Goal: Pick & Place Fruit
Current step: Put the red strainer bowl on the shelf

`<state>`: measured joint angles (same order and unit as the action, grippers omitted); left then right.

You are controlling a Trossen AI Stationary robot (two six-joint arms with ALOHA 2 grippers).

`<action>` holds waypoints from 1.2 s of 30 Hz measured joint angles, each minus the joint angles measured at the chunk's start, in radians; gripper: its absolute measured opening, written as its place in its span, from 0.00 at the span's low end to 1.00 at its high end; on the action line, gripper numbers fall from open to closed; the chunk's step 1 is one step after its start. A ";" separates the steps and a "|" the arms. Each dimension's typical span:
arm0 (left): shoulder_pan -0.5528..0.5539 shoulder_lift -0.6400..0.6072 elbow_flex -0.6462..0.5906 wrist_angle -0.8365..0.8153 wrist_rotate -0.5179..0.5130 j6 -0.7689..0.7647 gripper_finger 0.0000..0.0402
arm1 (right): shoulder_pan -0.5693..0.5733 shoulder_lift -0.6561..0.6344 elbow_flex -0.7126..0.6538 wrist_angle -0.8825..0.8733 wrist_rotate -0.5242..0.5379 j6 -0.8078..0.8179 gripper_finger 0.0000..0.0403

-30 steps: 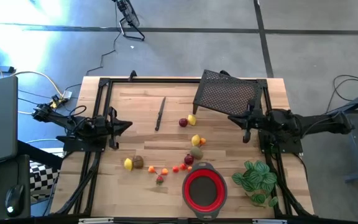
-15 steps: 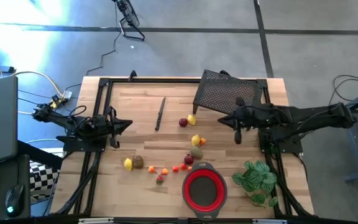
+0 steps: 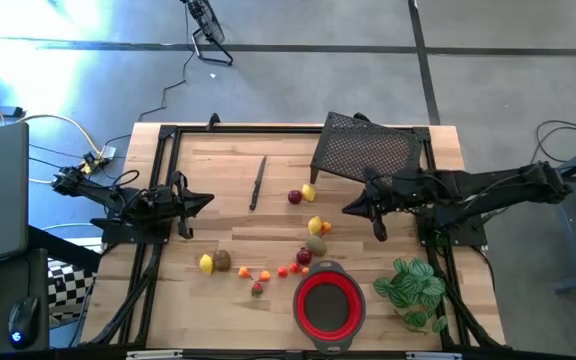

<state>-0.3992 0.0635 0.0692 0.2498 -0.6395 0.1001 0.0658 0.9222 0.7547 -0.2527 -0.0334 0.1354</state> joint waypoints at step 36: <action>0.000 0.000 0.000 -0.015 -0.001 -0.026 0.00 | 0.399 0.129 0.156 -0.263 0.458 0.531 0.01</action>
<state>-0.3992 0.0631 0.0692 0.2344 -0.6402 0.0739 0.4652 1.0507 0.9111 -0.5160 0.4242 0.6667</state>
